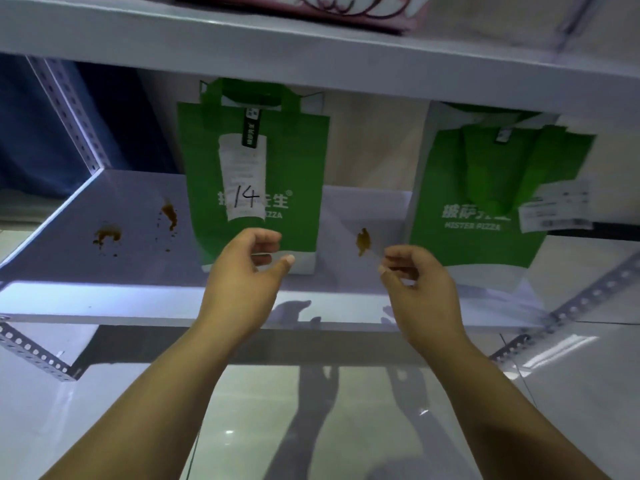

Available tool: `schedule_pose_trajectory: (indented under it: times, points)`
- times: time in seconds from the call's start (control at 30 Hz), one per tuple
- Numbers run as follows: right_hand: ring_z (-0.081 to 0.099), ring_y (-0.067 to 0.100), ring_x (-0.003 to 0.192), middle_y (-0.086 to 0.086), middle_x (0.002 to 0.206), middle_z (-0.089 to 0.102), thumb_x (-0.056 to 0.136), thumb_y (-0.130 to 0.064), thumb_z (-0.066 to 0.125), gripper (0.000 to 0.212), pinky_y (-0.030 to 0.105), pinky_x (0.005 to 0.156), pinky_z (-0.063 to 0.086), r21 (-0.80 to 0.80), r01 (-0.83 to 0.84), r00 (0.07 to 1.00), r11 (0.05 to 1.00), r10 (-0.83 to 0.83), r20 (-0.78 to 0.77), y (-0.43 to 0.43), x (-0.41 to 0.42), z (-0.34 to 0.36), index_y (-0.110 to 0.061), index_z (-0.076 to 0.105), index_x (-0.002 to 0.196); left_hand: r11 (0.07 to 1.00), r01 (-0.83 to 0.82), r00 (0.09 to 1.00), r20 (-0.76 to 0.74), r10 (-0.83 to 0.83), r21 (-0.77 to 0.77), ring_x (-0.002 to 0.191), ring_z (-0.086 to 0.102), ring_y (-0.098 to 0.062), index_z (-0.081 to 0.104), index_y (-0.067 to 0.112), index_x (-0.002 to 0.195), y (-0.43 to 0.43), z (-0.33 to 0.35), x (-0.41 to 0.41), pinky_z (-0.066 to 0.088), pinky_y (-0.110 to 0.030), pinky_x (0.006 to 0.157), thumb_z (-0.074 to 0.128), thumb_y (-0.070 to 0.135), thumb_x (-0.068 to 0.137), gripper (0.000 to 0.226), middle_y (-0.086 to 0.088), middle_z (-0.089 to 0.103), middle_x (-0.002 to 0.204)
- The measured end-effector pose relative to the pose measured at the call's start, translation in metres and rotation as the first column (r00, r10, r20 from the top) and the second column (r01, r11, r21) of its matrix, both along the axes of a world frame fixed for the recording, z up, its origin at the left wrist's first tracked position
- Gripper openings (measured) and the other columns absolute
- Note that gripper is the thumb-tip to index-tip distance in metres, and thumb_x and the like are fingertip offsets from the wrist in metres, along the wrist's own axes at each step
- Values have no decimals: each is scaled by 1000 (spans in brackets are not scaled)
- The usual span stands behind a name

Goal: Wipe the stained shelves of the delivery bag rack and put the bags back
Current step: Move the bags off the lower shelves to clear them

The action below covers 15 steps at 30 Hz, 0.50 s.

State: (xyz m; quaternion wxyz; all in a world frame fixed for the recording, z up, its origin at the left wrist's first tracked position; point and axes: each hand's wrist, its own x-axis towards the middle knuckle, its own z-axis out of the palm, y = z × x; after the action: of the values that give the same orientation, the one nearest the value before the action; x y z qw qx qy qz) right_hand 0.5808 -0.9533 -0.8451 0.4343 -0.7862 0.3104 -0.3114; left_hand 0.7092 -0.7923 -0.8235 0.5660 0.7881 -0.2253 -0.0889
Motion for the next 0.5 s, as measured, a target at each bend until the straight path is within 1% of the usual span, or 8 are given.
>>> schedule_pose_trajectory:
  times: [0.1,0.2,0.27,0.33,0.4,0.43,0.5]
  points:
    - [54,-14,83,-19,88,61,86,-14,62,22,6,67,42,-10,14,1000,1000,-14,-15,-14,-37,5,-34,56,92,999,38,998,-49,-39,-24,88,59,0,57,33,89,-18,3,-37,43,-16,66,69,21,81,19,15,63,95]
    - [55,-12,81,-19,87,60,86,-12,62,20,1,67,41,-36,47,998,998,-48,-27,-33,-71,13,-29,56,96,996,89,995,-56,-88,-1,87,61,-4,59,31,92,-38,6,-65,45,-20,65,70,23,81,18,13,63,96]
    - [56,-7,82,-19,88,59,87,-14,62,20,5,67,40,-53,75,995,996,-78,-57,-47,-92,19,-26,56,101,994,107,993,-48,-107,-11,86,61,-5,60,30,93,-53,13,-78,45,-21,65,71,24,80,18,12,63,95]
    - [55,-5,84,-20,90,57,87,-16,63,22,9,67,38,-71,107,989,992,-114,-91,-61,-109,24,-25,54,105,992,116,992,-43,-117,-41,84,61,-4,60,31,89,-71,21,-87,47,-22,69,71,23,79,16,13,63,92]
    - [55,-2,85,-16,94,58,87,-18,63,26,11,66,39,-80,141,981,987,-150,-125,-74,-121,25,-24,53,110,989,144,989,-32,-145,-45,81,59,-1,58,33,85,-87,22,-96,45,-20,67,71,24,80,17,15,63,89]
    - [56,0,86,-13,97,59,87,-19,63,28,14,68,40,-75,161,976,984,-170,-136,-80,-125,24,-22,52,113,986,162,986,-28,-163,-42,81,59,0,58,33,86,-95,19,-99,43,-17,65,71,23,80,17,14,62,90]
    - [57,7,90,-9,102,59,87,-19,64,34,20,75,42,-64,209,966,976,-217,-140,-91,-130,21,-19,51,119,980,195,980,-25,-196,-33,85,59,-6,58,28,94,-112,11,-100,41,-16,65,70,22,81,19,11,62,95]
